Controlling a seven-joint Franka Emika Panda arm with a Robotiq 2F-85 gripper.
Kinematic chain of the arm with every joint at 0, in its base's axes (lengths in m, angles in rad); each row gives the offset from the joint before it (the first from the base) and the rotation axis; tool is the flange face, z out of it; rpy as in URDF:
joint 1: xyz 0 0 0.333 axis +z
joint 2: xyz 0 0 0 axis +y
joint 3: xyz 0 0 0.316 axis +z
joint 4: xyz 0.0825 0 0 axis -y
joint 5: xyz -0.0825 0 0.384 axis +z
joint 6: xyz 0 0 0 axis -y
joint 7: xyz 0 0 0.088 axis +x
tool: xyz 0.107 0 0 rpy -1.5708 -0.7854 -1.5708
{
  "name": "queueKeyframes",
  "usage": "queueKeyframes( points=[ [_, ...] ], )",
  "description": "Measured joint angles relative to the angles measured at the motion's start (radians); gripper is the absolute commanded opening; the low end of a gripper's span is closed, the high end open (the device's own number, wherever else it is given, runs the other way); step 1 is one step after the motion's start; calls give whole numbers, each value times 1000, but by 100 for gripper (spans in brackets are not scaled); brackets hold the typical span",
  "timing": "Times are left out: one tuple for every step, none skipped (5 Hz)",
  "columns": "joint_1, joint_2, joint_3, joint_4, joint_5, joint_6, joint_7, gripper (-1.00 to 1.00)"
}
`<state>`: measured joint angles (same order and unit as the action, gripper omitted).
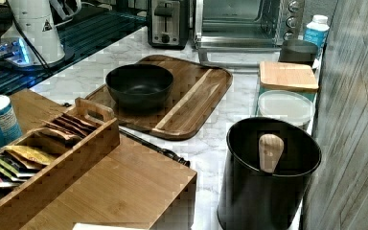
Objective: Pick up the bowl.
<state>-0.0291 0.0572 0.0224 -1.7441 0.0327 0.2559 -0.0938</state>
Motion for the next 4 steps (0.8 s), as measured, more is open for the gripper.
queueKeyframes(
  points=[
    [0,2,2,-1,0,8,0,-100],
    [0,6,2,-1,4,5,0,-100],
    [0,7,0,-17,3,8,-2,-100],
    [0,-11,-6,-86,4,59,-2,-100]
  ],
)
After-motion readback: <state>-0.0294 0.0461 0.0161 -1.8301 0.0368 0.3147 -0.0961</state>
